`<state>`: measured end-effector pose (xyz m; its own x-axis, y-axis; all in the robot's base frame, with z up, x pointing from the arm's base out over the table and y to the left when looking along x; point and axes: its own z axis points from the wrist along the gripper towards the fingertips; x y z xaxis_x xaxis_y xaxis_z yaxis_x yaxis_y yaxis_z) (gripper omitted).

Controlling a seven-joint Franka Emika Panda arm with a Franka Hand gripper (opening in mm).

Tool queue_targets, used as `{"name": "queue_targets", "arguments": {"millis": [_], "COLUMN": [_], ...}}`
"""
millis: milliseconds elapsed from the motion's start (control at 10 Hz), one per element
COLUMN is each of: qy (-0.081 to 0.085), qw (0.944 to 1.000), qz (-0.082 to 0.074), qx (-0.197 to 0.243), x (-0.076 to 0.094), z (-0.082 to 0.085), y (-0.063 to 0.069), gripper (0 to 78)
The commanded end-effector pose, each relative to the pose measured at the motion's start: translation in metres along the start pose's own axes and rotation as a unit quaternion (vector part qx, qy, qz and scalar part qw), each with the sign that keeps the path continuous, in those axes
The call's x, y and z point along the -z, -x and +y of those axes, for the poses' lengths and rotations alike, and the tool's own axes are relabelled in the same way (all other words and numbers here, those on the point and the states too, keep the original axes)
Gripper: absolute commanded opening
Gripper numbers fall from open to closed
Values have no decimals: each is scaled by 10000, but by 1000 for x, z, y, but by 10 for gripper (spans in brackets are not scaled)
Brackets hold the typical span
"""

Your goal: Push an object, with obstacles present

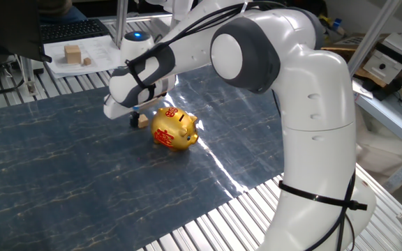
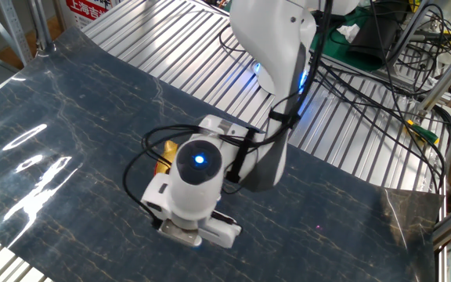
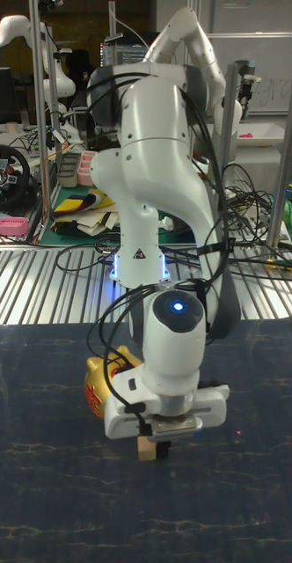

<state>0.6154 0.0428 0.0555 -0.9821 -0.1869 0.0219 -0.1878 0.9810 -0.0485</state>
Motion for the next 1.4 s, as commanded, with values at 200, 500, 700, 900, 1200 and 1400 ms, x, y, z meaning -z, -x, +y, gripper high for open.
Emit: {"name": "queue_targets", "arguments": {"millis": [200, 500, 700, 900, 1200, 1400], "qy": [-24, 1, 63, 75, 52, 51], "qw": [9999, 9998, 9999, 9999, 9995, 9994], "qz": [29, 23, -5, -40, -132, -152], "qx": [140, 176, 131, -63, -291, -319], "x": [3, 5, 6, 10, 13, 15], "z": [-18, -34, -46, -60, -79, -90], "y": [-3, -3, -2, 1, 0, -2], "gripper": [0, 0, 0, 0, 0, 0]}}
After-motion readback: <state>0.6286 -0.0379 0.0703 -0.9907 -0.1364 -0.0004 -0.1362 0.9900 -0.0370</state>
